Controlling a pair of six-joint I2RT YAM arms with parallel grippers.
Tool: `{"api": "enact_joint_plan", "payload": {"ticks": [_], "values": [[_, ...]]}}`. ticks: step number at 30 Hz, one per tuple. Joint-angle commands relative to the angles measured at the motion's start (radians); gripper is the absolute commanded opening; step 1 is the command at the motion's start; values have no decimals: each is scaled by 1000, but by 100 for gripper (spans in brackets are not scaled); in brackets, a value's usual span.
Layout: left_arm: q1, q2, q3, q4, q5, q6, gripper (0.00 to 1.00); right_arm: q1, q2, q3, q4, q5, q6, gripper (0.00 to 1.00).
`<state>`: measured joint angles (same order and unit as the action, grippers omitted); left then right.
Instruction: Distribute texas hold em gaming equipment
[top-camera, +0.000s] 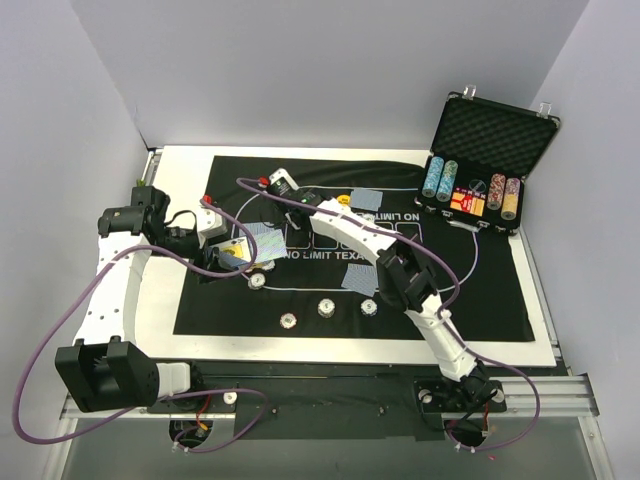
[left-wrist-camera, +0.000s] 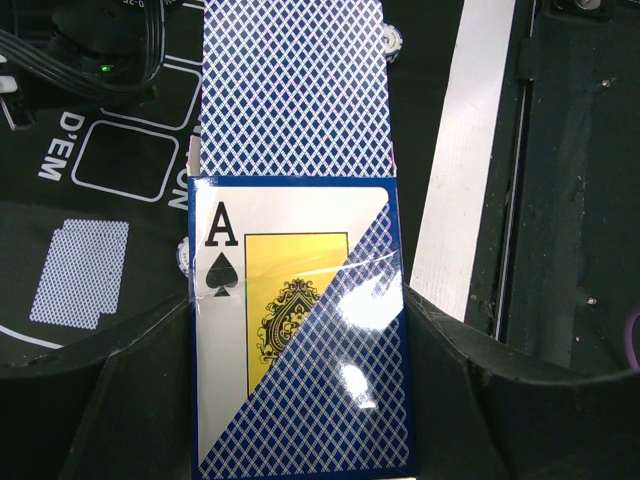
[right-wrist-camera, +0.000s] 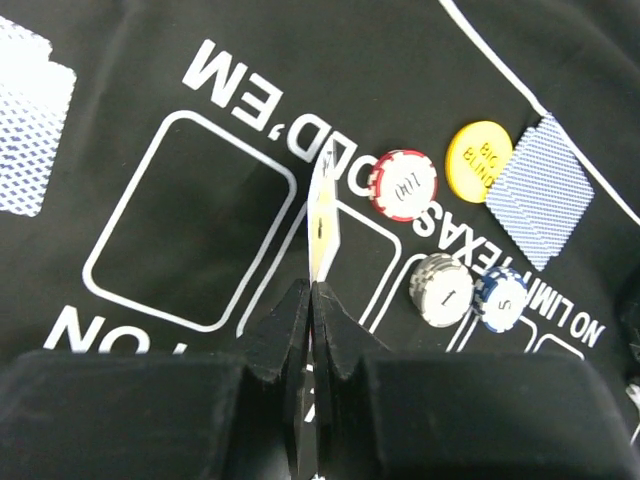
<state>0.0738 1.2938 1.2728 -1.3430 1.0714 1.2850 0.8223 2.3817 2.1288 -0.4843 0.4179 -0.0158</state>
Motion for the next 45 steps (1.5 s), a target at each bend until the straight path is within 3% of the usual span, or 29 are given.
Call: {"api": "enact_joint_plan", "payload": {"ticks": [1, 15, 19, 29, 38, 45], "values": [[6, -16, 36, -252, 53, -10, 0, 11, 4, 14, -36, -74, 16, 0], [4, -1, 66, -252, 50, -26, 0, 71, 56, -47, -40, -146, 93, 0], [6, -2, 62, -251, 47, -21, 0, 71, 54, -85, -33, -153, 89, 5], [6, 1, 54, -249, 52, -13, 0, 61, 21, -153, 6, -189, 99, 39], [4, -7, 54, -251, 47, -10, 0, 15, -76, -156, 15, -309, 154, 45], [4, -10, 46, -251, 56, -4, 0, -41, -220, -292, 65, -407, 250, 53]]}}
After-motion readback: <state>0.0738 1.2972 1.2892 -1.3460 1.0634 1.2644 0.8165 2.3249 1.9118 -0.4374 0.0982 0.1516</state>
